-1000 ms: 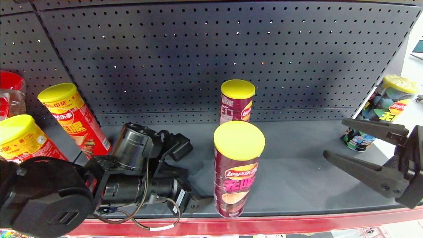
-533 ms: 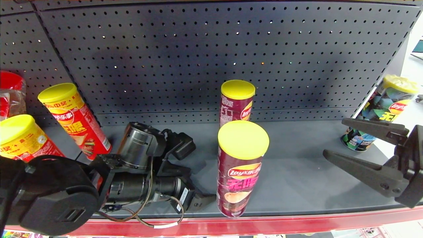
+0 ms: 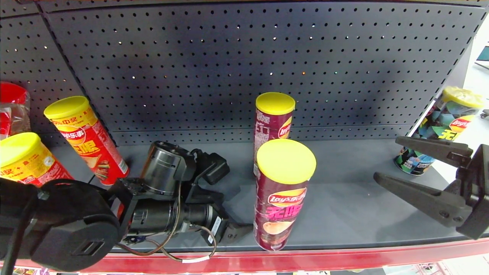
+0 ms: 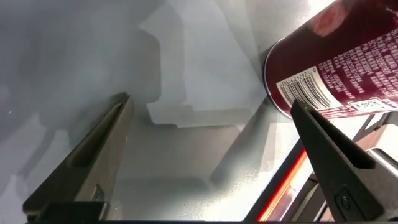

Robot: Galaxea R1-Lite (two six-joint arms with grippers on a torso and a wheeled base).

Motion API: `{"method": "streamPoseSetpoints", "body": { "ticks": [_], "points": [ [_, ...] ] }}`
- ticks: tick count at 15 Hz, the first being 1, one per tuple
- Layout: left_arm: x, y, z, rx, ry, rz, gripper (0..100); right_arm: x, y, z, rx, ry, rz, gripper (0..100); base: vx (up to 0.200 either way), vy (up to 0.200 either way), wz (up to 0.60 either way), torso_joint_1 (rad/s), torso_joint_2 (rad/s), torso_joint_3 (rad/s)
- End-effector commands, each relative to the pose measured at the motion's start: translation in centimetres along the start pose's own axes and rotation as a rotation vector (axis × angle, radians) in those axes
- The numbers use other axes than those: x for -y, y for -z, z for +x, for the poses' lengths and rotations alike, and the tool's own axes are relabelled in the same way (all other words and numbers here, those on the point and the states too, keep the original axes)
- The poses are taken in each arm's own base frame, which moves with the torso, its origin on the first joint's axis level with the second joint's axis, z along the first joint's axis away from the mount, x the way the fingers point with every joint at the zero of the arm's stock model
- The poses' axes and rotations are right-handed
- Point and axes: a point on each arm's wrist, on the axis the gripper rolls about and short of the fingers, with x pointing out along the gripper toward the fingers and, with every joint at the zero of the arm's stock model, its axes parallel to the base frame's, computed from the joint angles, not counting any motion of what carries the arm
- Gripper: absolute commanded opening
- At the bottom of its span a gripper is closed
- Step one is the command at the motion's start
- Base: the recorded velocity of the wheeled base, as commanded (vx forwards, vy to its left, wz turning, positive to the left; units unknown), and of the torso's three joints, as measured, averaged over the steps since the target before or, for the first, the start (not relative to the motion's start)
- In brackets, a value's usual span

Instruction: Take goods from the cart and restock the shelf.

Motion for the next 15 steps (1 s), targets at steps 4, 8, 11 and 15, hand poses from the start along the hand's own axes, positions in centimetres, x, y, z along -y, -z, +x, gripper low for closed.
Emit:
{"method": "streamPoseSetpoints", "body": {
  "ticks": [4, 8, 11, 15],
  "points": [
    [-0.1, 0.8, -1.8, 0.007, -0.024, -0.017, 100, -0.1, 0.5, -0.2, -0.014, 0.001, 0.002, 100, 0.0, 0.0, 0.0, 0.0, 0.0, 0.0],
    [-0.5, 3.0, -10.3, 0.164, -0.134, -0.046, 100, 0.0, 2.8, -0.6, -0.088, 0.021, 0.019, 100, 0.0, 0.0, 0.0, 0.0, 0.0, 0.0],
    [0.8, 3.7, -15.5, 0.254, -0.226, -0.046, 100, -0.5, 5.1, -2.0, -0.136, 0.016, 0.025, 100, 0.0, 0.0, 0.0, 0.0, 0.0, 0.0],
    [3.4, 7.4, -21.3, 0.258, -0.27, -0.049, 100, -1.7, 6.8, -6.8, -0.071, 0.059, 0.004, 100, 0.0, 0.0, 0.0, 0.0, 0.0, 0.0]
  ]
}}
